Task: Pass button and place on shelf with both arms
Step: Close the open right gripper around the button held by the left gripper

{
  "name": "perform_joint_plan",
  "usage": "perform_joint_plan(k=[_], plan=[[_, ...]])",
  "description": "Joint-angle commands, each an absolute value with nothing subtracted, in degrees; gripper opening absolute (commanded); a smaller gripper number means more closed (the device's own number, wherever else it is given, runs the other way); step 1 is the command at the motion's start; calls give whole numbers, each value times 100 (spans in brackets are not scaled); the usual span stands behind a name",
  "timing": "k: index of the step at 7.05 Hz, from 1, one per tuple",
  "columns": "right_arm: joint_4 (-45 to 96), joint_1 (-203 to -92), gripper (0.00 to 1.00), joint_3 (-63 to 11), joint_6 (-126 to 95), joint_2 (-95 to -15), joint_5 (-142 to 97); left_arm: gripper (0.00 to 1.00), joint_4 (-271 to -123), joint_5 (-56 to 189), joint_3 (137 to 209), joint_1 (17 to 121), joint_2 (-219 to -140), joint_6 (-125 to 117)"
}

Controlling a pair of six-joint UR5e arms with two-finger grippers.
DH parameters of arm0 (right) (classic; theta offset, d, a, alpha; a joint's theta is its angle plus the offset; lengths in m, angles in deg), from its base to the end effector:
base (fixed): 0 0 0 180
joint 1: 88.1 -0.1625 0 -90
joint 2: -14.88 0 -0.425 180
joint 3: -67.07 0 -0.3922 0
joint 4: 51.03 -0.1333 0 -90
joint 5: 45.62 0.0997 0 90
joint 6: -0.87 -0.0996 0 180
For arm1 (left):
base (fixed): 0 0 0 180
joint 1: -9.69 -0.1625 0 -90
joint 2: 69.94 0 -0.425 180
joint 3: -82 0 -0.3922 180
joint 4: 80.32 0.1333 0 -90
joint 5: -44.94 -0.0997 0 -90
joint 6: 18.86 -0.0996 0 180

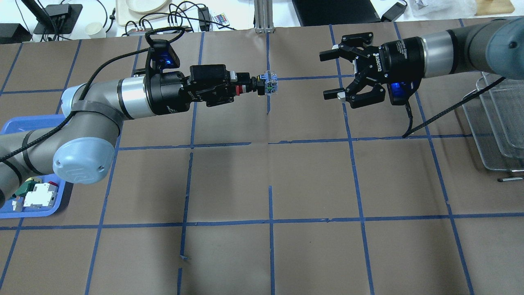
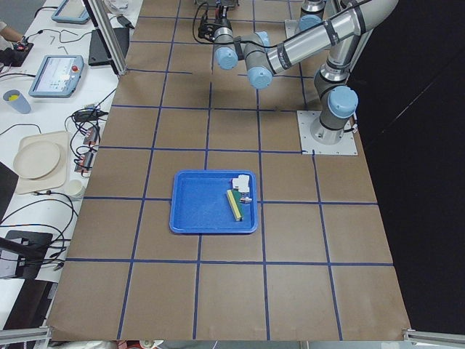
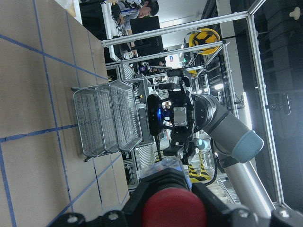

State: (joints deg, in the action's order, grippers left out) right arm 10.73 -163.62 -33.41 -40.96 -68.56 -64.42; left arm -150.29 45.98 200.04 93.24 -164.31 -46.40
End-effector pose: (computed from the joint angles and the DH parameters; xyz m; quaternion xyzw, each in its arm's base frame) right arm 0.1026 -0.5128 0.3764 0.5517 0.5559 0.4311 0.4480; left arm -0.1796 -0.4845 0.3564 -0.0518 -0.6989 0.1351 0.7004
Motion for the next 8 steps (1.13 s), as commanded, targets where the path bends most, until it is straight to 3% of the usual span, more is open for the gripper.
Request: perform_joint_plan(k=[1, 8], plan=[[1032, -16586, 100, -3645, -3606, -7072, -6085, 3, -14906, 4758, 19986, 9328, -16469, -4672], [1015, -17177, 100, -3699, -3938, -7161, -5450, 3, -14756, 4626, 20021, 9345, -16486, -4654]])
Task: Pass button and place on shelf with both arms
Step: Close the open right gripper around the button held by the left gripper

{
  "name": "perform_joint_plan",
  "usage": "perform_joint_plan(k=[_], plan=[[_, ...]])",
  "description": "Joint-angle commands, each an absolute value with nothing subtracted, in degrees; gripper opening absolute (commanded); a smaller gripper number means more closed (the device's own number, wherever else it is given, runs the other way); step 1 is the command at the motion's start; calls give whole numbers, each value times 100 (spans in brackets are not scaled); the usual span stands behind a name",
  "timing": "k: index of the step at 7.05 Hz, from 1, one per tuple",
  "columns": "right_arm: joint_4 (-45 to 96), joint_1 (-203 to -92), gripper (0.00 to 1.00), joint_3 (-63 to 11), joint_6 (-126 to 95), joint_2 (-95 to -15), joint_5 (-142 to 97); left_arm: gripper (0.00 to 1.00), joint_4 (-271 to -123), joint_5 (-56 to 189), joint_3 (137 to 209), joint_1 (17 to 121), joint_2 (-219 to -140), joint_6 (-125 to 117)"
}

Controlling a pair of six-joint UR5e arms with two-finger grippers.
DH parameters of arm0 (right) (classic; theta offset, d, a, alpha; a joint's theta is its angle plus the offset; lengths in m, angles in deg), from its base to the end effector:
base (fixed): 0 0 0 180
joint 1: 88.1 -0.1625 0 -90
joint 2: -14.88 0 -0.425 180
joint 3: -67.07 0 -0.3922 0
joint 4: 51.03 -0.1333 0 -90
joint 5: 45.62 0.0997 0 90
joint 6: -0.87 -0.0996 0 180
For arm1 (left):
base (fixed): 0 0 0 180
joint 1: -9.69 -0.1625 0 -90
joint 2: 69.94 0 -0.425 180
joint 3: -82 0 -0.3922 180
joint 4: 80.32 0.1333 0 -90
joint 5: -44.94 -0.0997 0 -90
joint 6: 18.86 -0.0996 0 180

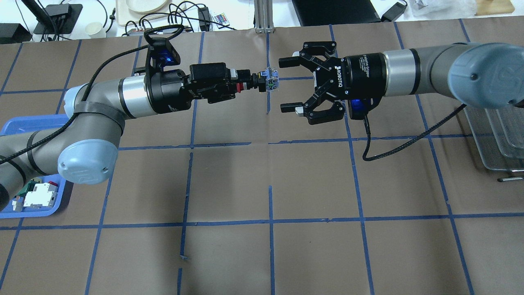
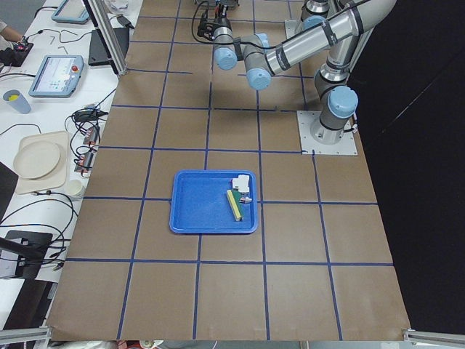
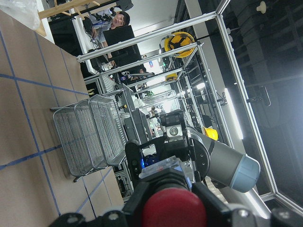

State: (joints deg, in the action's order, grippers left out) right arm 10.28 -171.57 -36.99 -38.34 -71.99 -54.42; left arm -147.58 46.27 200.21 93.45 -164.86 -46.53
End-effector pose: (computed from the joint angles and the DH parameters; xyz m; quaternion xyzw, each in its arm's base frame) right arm 0.1783 -0.4797 0.3888 0.5055 0.5457 0.4526 0.4918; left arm -0.1811 -0.4859 0.3559 -0.0658 -0.6959 0.1472 0.6998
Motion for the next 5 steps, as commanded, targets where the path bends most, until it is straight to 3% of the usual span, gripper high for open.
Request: perform_joint_plan(k=[1, 5], plan=[[1058, -17177, 100, -3690, -4313, -7161, -5467, 3, -14756, 4626, 20021, 9345, -16486, -4646], [1338, -17186, 100, -3638, -4510, -7152, -5450, 3, -14791, 4635, 20048, 9354, -16495, -4637]])
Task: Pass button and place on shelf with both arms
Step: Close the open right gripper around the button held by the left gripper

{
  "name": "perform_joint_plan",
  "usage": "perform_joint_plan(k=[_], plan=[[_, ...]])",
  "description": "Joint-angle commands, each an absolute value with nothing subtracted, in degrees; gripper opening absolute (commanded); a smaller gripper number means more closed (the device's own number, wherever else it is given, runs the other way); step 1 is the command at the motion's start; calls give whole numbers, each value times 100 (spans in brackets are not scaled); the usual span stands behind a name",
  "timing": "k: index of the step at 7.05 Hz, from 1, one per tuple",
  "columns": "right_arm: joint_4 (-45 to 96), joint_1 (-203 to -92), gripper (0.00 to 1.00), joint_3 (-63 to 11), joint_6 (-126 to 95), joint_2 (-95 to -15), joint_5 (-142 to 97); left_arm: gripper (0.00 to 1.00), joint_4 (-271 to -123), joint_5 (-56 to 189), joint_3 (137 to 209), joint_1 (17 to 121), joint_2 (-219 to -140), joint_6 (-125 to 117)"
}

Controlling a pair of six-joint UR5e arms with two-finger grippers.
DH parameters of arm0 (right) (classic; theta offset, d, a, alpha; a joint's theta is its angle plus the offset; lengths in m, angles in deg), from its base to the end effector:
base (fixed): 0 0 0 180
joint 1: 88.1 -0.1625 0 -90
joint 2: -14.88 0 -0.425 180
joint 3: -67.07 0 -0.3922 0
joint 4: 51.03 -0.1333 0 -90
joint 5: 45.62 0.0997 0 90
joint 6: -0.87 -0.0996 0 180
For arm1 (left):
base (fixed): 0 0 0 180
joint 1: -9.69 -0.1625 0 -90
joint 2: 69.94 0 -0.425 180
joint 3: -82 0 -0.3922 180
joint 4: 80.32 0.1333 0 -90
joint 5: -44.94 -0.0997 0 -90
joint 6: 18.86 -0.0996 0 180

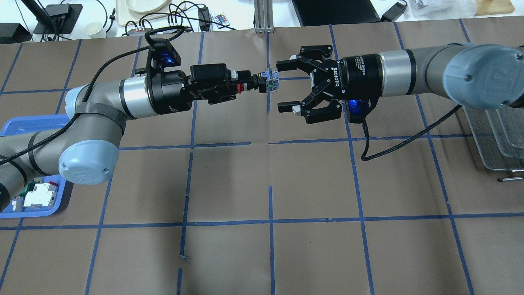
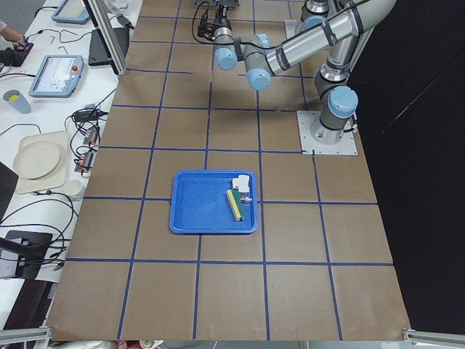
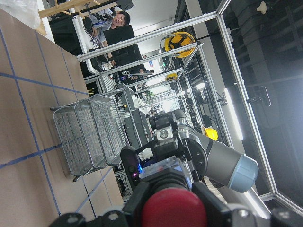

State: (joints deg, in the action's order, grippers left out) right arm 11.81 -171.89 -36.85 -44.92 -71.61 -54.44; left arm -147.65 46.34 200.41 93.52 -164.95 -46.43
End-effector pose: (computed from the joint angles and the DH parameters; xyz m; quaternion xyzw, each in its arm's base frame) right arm 0.1805 -0.4829 0.3884 0.5299 0.5233 0.4749 0.4689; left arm -0.1818 -0.4852 0.3537 -0.0632 -0.6957 0.1442 0.7009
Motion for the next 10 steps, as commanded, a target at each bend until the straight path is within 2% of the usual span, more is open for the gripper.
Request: perform_joint_plan(k=[1, 4, 6, 10], plan=[[1714, -17186, 100, -3664, -4562, -7134, -5467, 3, -14765, 4679, 20117, 9354, -16486, -4637], [1630, -17212, 100, -3725, -4519, -7108, -5503, 3, -14747, 4705, 20215, 9363, -16434, -4637], [1630, -17212, 99, -4049, -4545, -7151, -5494, 3, -14747, 4705, 20215, 9363, -16442, -4637], [1718, -17212, 95, -3989, -4765, -7161, -5494, 3, -14747, 4714, 20215, 9380, -16407, -4637]])
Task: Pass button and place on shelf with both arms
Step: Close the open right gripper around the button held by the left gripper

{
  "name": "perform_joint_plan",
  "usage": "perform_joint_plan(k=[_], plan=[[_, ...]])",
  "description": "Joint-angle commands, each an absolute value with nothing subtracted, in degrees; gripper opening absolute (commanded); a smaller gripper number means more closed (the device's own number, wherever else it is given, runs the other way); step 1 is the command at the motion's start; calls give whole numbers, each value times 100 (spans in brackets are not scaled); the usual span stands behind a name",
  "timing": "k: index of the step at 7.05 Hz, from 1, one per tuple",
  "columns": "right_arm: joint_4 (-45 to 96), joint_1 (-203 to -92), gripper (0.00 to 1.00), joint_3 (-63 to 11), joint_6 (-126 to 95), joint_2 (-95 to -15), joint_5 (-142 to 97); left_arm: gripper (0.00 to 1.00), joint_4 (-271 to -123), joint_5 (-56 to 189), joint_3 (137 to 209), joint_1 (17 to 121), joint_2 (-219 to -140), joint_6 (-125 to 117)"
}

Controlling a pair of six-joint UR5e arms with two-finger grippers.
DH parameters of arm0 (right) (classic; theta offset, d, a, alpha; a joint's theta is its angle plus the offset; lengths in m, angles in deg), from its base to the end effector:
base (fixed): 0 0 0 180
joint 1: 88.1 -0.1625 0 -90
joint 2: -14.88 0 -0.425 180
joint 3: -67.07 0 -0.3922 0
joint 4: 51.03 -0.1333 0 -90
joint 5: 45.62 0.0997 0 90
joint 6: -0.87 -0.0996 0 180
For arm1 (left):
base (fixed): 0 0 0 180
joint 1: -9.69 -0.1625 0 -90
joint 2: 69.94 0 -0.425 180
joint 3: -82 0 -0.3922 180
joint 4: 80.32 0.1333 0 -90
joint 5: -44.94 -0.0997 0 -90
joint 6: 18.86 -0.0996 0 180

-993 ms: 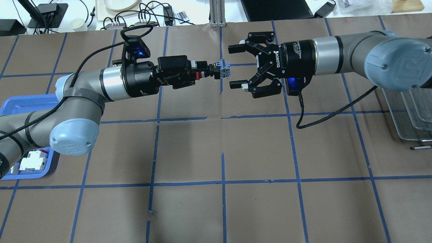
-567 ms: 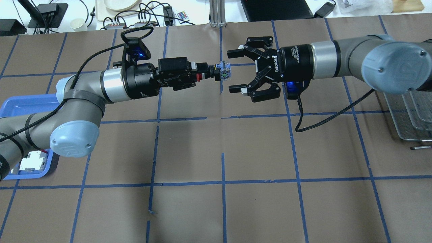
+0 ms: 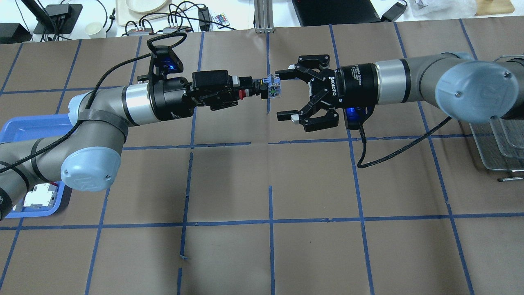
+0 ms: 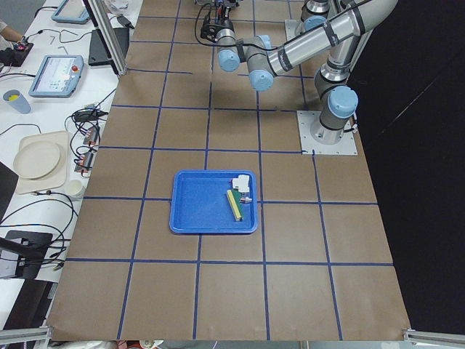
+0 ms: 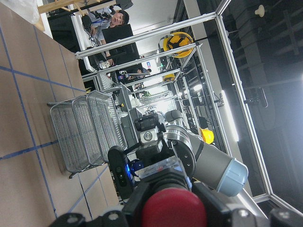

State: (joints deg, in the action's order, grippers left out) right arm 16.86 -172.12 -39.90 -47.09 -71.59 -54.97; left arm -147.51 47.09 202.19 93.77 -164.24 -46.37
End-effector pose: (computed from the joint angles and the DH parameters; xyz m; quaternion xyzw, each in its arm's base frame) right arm 0.1828 -0.4776 0.3699 0.5317 0.5264 0.4746 0.4637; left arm -0.1848 -0.4751 0.3477 -0.0573 -0.6916 0.1385 0.7065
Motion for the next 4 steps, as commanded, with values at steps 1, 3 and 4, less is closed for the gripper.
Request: perform_joint_plan(k=[1, 3, 4], plan=[[1718, -17212, 83, -3989, -4747, -7161, -5477, 3, -14756, 4714, 20215, 9380, -16398, -4637], [1718, -17212, 43, -3989, -4695, -7187, -5415, 3, -14756, 4714, 20215, 9380, -16398, -4637], [1709, -17195, 23, -3980, -4695, -7248, -5406, 3, -14756, 4714, 20223, 9380, -16407, -4628]])
